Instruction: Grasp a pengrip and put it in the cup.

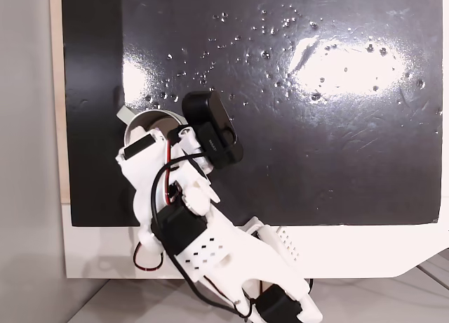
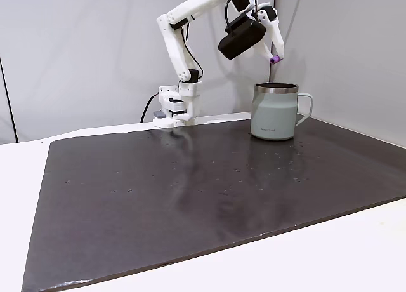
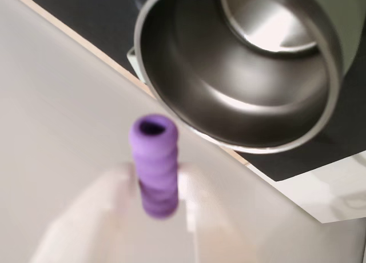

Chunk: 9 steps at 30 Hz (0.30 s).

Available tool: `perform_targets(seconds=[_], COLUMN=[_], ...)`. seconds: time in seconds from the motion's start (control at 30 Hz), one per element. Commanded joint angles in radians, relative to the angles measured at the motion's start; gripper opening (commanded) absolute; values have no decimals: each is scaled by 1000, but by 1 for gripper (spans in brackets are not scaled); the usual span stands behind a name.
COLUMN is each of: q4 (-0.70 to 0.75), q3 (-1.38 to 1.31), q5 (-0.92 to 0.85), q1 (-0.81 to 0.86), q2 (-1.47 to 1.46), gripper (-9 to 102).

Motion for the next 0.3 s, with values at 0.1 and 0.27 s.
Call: perform_targets(seconds=[0.1, 0.27], q4=[-58, -77], q3=[94, 147], q5=[-34, -71], q1=[2, 2], q2=[103, 147], gripper=[36, 35])
